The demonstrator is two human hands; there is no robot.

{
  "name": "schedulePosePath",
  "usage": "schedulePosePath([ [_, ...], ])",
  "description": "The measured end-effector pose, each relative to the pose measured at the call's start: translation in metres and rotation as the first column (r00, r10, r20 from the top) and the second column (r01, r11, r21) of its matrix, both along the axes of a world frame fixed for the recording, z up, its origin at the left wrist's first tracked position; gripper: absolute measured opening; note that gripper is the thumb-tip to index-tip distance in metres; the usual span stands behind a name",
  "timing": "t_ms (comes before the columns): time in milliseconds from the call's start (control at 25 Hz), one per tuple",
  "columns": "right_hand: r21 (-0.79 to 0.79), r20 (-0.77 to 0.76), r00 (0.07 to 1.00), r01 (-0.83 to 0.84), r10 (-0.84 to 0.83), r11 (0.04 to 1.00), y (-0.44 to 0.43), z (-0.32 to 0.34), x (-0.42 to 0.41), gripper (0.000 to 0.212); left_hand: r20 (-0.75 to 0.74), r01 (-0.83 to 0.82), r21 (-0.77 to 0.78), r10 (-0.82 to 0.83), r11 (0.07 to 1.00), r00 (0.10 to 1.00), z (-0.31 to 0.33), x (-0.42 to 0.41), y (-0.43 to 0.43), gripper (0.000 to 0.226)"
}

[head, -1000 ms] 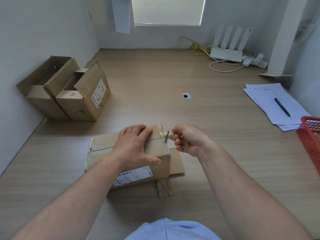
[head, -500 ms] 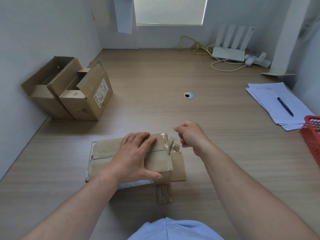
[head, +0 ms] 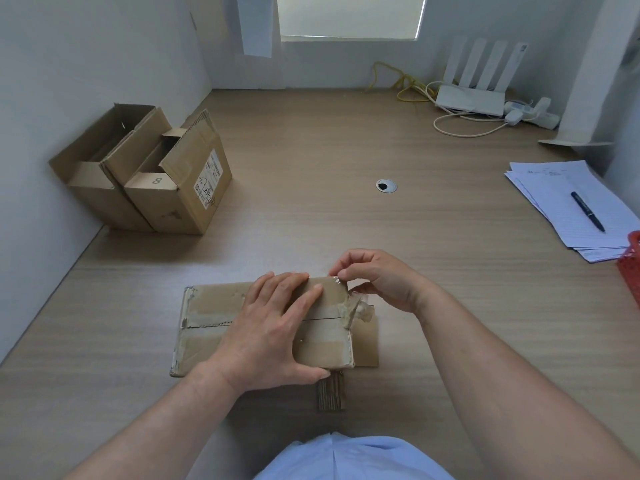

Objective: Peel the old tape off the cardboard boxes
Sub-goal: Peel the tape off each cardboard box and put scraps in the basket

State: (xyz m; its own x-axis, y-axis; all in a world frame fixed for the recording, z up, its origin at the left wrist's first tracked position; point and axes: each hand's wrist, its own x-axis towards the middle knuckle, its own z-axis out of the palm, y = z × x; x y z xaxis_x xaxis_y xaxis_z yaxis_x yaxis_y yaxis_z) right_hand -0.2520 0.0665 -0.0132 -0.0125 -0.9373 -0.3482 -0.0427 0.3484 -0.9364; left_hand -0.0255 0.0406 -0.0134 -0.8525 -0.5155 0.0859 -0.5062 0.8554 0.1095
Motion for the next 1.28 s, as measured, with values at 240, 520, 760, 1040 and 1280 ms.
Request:
schedulePosePath([
  [240, 0.018, -0.034, 0.999, -0.015, 0.015, 1.000, -0.004, 0.002, -0.002, 0.022, -0.019, 0.000, -0.026, 0.000, 1.000, 1.000, -0.003, -0.001, 0.000, 0.109],
  [520, 0.005, -0.076, 0.997, -0.014, 0.015, 1.000, -0.001, 0.004, -0.004, 0.022, 0.000, 0.002, -0.031, -0.002, 1.000, 1.000, -0.003, 0.001, 0.002, 0.109],
  [760, 0.014, -0.087, 0.996, 0.029, -0.028, 0.999, -0.004, 0.004, -0.002, 0.016, -0.032, 0.023, -0.059, -0.025, 0.998, 0.999, 0.003, -0.006, -0.004, 0.097],
  [1040, 0.023, -0.200, 0.980, 0.010, -0.005, 1.000, -0.012, 0.001, 0.004, 0.010, 0.208, -0.044, 0.107, 0.021, 0.993, 0.978, -0.005, -0.003, -0.037, 0.135],
  [1280, 0.052, -0.187, 0.982, 0.004, 0.006, 0.999, -0.011, 0.005, 0.003, 0.013, 0.217, -0.011, 0.074, -0.005, 0.997, 0.976, 0.007, -0.005, -0.046, 0.141],
])
